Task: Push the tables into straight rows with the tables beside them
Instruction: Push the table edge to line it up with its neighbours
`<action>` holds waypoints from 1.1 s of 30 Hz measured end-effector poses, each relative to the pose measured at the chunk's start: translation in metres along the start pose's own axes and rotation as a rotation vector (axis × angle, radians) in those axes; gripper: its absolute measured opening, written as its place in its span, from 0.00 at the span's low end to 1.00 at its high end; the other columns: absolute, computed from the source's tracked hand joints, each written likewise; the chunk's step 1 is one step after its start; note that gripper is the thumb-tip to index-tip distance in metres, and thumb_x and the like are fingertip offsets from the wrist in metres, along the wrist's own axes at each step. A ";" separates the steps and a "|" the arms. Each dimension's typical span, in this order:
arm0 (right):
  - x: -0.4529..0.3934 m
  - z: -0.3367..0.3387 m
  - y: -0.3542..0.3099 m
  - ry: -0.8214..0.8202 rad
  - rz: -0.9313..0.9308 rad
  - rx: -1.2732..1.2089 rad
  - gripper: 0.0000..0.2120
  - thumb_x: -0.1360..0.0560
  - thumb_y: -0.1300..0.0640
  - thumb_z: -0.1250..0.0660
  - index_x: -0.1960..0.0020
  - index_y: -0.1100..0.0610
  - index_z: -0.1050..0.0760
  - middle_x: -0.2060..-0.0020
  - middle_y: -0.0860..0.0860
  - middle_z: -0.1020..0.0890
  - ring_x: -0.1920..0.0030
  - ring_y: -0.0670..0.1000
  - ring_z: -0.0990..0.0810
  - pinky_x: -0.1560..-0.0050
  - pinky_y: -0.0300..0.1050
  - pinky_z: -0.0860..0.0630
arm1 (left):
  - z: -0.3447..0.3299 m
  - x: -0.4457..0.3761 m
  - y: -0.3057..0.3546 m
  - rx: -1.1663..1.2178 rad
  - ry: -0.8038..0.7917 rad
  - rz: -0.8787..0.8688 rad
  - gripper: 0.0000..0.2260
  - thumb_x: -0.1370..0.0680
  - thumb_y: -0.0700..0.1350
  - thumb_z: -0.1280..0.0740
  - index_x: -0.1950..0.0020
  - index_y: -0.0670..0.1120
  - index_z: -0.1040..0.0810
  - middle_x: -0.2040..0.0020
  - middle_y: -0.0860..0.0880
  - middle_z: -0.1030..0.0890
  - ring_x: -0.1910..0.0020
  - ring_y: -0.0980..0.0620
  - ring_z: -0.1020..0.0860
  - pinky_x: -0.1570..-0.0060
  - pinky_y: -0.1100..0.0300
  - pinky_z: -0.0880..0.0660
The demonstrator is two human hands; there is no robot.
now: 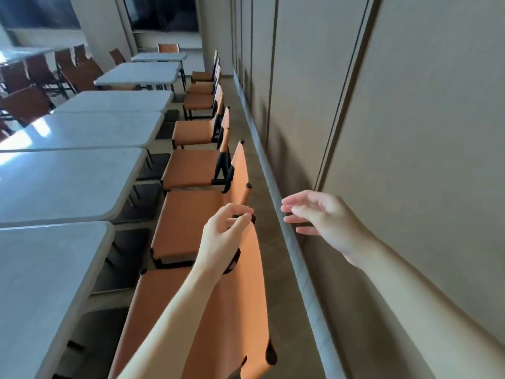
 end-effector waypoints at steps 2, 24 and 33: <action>-0.036 0.003 -0.003 -0.052 0.009 0.021 0.10 0.17 0.59 0.36 0.46 0.50 0.17 0.49 0.45 0.13 0.48 0.44 0.15 0.41 0.50 0.19 | 0.001 -0.025 -0.008 -0.005 0.072 0.007 0.07 0.19 0.47 0.33 0.49 0.57 0.17 0.52 0.60 0.16 0.54 0.56 0.17 0.49 0.55 0.19; -0.246 -0.265 -0.032 -1.050 0.192 0.139 0.10 0.16 0.56 0.37 0.39 0.54 0.20 0.44 0.48 0.16 0.44 0.46 0.16 0.42 0.44 0.18 | 0.109 -0.056 -0.085 0.031 0.941 0.305 0.07 0.17 0.46 0.35 0.47 0.54 0.17 0.49 0.55 0.15 0.46 0.55 0.17 0.43 0.54 0.20; -0.400 -0.234 -0.019 -1.093 0.187 0.089 0.10 0.16 0.58 0.38 0.43 0.53 0.18 0.47 0.48 0.14 0.47 0.46 0.15 0.44 0.44 0.17 | 0.068 -0.177 -0.080 0.011 1.050 0.352 0.07 0.21 0.52 0.35 0.50 0.60 0.17 0.50 0.59 0.15 0.46 0.60 0.18 0.39 0.50 0.22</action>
Point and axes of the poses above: each hand's wrist, its own x-axis away from the middle knuckle, its own z-axis out of the back of the hand, y = z × x, the point moved 2 cm from there along -x, towards the middle knuckle
